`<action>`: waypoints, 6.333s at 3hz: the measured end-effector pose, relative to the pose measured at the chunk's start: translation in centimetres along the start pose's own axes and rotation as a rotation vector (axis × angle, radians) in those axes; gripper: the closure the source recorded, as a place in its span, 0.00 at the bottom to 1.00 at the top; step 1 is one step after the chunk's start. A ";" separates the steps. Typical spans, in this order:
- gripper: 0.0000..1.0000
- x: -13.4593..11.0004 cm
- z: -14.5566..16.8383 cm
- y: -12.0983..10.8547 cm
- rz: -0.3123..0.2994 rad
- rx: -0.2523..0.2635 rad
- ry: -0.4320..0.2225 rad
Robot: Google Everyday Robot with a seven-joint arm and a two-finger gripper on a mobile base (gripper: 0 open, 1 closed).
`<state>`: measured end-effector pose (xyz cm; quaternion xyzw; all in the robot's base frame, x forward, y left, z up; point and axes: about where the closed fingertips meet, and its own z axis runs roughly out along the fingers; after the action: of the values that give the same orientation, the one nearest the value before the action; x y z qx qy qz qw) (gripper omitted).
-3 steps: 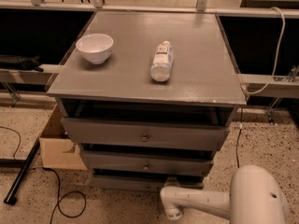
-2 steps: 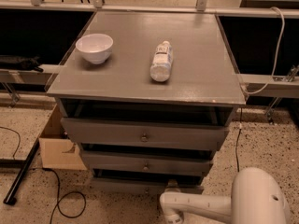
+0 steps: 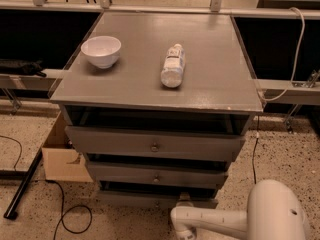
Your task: Open bottom drawer
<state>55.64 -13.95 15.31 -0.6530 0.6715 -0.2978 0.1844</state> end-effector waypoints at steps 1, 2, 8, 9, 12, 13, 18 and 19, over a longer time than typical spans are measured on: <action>1.00 0.4 0.0 1.5 -0.005 -0.010 0.009; 1.00 -0.1 -0.9 3.9 0.011 -0.030 -0.008; 0.00 -0.1 -0.8 3.9 0.011 -0.030 -0.008; 0.00 0.9 -0.9 4.5 -0.002 -0.009 -0.025; 0.00 1.1 -4.0 3.4 -0.026 0.060 -0.034; 0.00 1.0 -4.3 3.6 -0.031 0.062 -0.038; 0.00 1.5 -3.5 2.9 0.012 -0.043 -0.281; 0.00 0.7 -3.6 3.8 0.018 -0.074 -0.350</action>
Offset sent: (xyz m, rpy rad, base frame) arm -0.1974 -0.0900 -0.0839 0.0472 0.1215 -0.0568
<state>50.36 -14.18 15.70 -0.6953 0.6454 -0.1527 0.2770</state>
